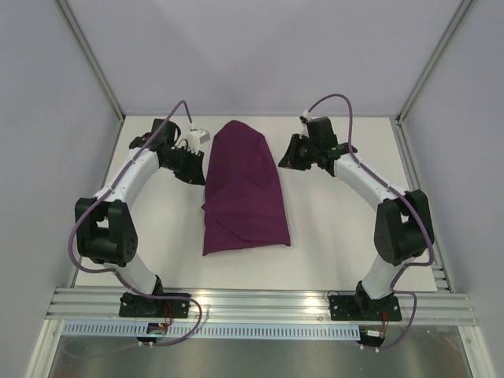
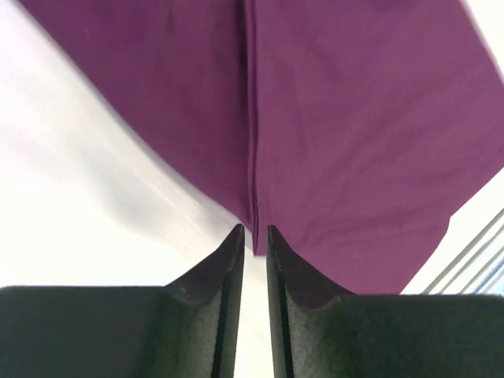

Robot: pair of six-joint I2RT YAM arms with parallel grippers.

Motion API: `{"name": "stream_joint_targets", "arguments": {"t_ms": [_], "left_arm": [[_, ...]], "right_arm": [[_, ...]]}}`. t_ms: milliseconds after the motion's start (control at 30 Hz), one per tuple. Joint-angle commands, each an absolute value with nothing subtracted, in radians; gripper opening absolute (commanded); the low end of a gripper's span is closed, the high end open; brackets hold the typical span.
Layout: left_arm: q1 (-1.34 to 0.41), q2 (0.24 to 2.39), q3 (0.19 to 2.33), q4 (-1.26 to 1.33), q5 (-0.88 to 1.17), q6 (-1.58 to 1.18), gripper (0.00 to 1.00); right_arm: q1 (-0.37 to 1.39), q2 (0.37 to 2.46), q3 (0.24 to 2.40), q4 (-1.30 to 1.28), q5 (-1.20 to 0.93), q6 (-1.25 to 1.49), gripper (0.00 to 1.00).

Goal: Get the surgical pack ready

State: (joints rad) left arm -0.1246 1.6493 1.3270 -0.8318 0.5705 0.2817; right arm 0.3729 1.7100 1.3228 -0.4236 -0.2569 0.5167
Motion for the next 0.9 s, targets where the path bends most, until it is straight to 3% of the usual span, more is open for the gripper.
{"name": "stream_joint_targets", "arguments": {"t_ms": [0, 267, 600, 867], "left_arm": [[-0.197, 1.725, 1.434, -0.827, 0.601, 0.276, 0.24], [-0.256, 1.972, 1.591, -0.83, 0.746, 0.265, 0.24], [-0.256, 2.186, 1.68, -0.827, 0.661, 0.255, 0.22], [-0.25, 2.183, 1.632, -0.828, 0.572, 0.265, 0.2]], "right_arm": [[0.38, 1.833, 1.414, -0.385, -0.418, 0.491, 0.17], [0.457, 2.049, 1.534, -0.23, -0.613, 0.584, 0.01], [0.485, 2.255, 1.589, -0.204, -0.597, 0.657, 0.01], [0.462, 2.307, 1.638, -0.267, -0.537, 0.673, 0.0]]}}
